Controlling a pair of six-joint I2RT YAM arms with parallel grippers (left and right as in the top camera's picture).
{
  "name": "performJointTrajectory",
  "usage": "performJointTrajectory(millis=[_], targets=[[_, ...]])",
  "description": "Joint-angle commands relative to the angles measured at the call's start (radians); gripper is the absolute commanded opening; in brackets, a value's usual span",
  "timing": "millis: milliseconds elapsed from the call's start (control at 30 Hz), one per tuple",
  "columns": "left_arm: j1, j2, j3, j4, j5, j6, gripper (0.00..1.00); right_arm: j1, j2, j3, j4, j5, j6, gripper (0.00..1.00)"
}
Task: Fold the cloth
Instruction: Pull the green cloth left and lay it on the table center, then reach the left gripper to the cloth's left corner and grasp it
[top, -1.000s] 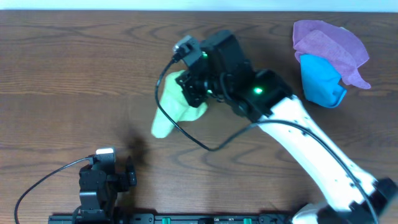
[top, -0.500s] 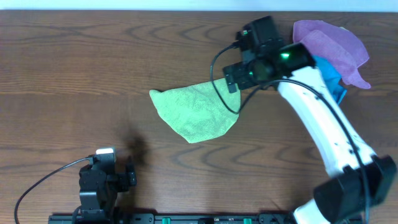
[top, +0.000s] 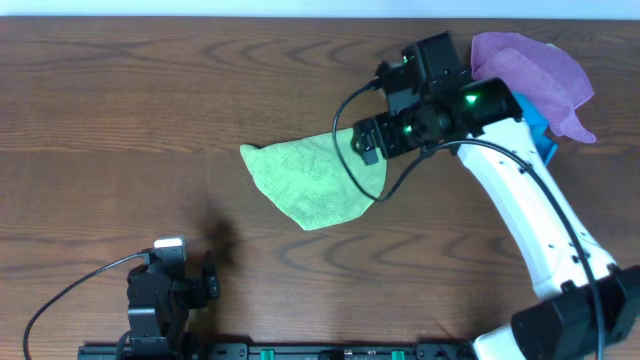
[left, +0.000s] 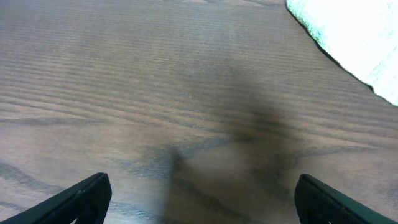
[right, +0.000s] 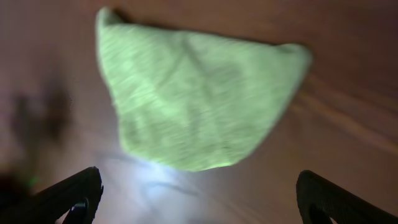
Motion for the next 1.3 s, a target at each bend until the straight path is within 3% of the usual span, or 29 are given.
performJointTrajectory(millis=[0, 100, 267, 400, 500, 567, 700, 833, 1133, 1200, 1267], targets=[[-0.005, -0.006, -0.018, 0.035, 0.065, -0.068, 0.95, 0.028, 0.008, -0.042, 0.003, -0.104, -0.092, 0.99], [-0.005, -0.006, -0.018, 0.056, 0.092, -0.071, 0.95, 0.074, 0.009, -0.093, 0.034, -0.1, -0.153, 0.98], [-0.005, -0.006, -0.018, 0.054, 0.108, -0.093, 0.95, 0.165, 0.035, -0.163, 0.14, 0.006, -0.141, 0.96], [-0.005, -0.006, -0.017, 0.107, 0.301, -0.153, 0.95, 0.171, 0.095, -0.18, 0.211, 0.2, -0.003, 0.98], [-0.005, -0.006, -0.013, 0.167, 0.42, -0.291, 0.95, 0.128, 0.137, -0.18, 0.236, 0.214, 0.071, 0.98], [-0.005, -0.004, 0.003, 0.174, 0.422, -0.402, 0.95, 0.096, 0.161, -0.18, 0.236, 0.199, 0.122, 0.98], [-0.006, 0.05, 0.048, 0.173, 0.47, -0.491, 0.95, 0.041, 0.183, -0.18, 0.241, 0.083, 0.131, 0.97], [-0.006, 0.225, 0.124, 0.175, 0.501, -0.573, 0.96, 0.023, 0.183, -0.18, 0.254, 0.079, 0.14, 0.97], [-0.006, 0.808, 0.431, 0.265, 0.658, -0.576, 0.95, 0.027, 0.183, -0.18, 0.252, 0.079, 0.159, 0.98], [-0.006, 0.893, 0.447, 0.307, 0.682, -0.627, 0.95, 0.027, 0.182, -0.18, 0.246, 0.078, 0.166, 0.98], [-0.009, 0.97, 0.447, 0.332, 0.695, -0.782, 0.95, 0.027, 0.182, -0.18, 0.235, 0.079, 0.172, 0.98]])
